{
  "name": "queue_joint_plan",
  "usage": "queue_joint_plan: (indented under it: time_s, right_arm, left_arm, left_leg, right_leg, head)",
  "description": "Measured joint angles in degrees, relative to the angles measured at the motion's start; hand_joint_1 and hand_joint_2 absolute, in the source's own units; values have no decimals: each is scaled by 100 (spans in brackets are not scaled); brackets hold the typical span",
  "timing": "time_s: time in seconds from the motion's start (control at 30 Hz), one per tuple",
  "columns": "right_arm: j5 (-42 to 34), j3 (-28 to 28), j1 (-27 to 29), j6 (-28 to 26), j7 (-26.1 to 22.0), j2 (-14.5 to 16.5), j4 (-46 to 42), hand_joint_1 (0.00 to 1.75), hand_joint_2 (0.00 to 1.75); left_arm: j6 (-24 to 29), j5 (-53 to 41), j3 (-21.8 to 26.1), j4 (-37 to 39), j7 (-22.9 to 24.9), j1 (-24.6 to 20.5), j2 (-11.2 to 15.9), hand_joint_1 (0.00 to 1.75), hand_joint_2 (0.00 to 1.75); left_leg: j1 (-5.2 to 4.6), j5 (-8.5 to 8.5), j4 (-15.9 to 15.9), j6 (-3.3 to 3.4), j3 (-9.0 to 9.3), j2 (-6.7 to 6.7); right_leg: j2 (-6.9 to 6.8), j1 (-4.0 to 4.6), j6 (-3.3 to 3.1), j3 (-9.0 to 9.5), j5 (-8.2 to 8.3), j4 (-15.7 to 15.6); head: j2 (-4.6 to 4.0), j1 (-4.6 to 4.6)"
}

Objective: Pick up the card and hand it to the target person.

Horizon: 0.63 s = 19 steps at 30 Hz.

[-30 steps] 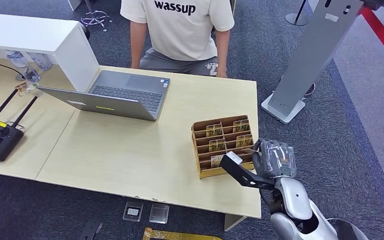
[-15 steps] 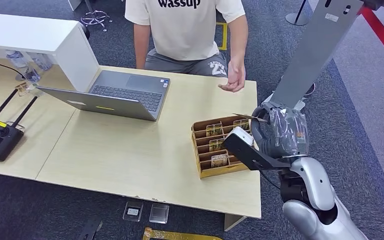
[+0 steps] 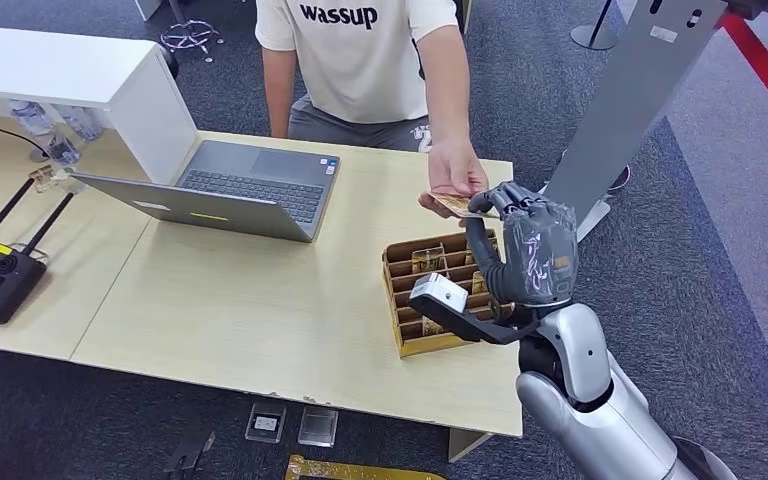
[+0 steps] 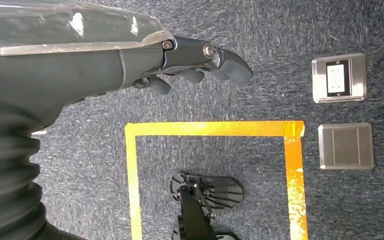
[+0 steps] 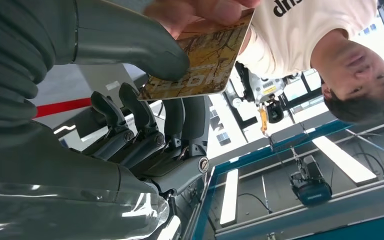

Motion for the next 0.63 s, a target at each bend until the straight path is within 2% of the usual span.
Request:
queue_joint_plan:
  time_s: [0.1, 0.2, 0.23, 0.33, 0.4, 0.57, 0.63]
  right_arm:
    - [19, 44, -57, -234, -139, 124, 393, 154, 175]
    - [-97, 60, -96, -327, -262, 238, 751, 38, 175]
    - [-137, 62, -106, -344, -295, 271, 870, 0, 175]
    - [-373, 68, -117, -371, -415, 347, 1178, 0, 175]
    - [-966, 58, -104, -384, -661, 384, 1323, 0, 175]
    - [-4172, -124, 152, 82, -1783, 429, 1463, 0, 175]
    - [-4844, -188, 260, 262, -1967, 424, 1457, 0, 175]
  left_arm:
    - [-17, 0, -18, 0, 10, -5, -10, 0, 175]
    - [-85, -1, -23, 0, 5, -1, -12, 0, 175]
    - [-105, -8, -26, 0, 13, 2, -13, 0, 131]
    - [-135, -33, -37, 0, 23, 25, -14, 0, 0]
    - [-124, 9, -40, 0, -46, 53, -14, 0, 0]
    - [-17, 186, -35, 0, -236, 173, -13, 0, 0]
    - [2, 213, -32, 0, -271, 208, -12, 0, 0]
  left_leg:
    - [0, 0, 0, 0, 1, 0]
    - [0, 0, 0, 0, 2, 0]
    - [0, 1, 0, 0, 2, 0]
    - [0, 1, 0, 0, 2, 0]
    - [0, 1, 0, 0, 2, 0]
    - [0, -1, 0, 0, 1, 1]
    - [0, -1, 0, 0, 0, 1]
  right_leg:
    - [-1, 0, 0, 1, 0, 0]
    - [0, 0, 0, 2, 0, 0]
    - [0, 0, 0, 2, 0, 0]
    - [0, 0, 0, 1, 0, 0]
    - [0, 0, 0, 0, 0, 0]
    - [1, 0, 0, -4, -1, -1]
    - [1, 0, 0, -6, -1, -2]
  head:
    - [0, 3]
    - [0, 0]
    - [0, 1]
    - [0, 5]
    - [0, 3]
    - [0, 3]
    - [0, 3]
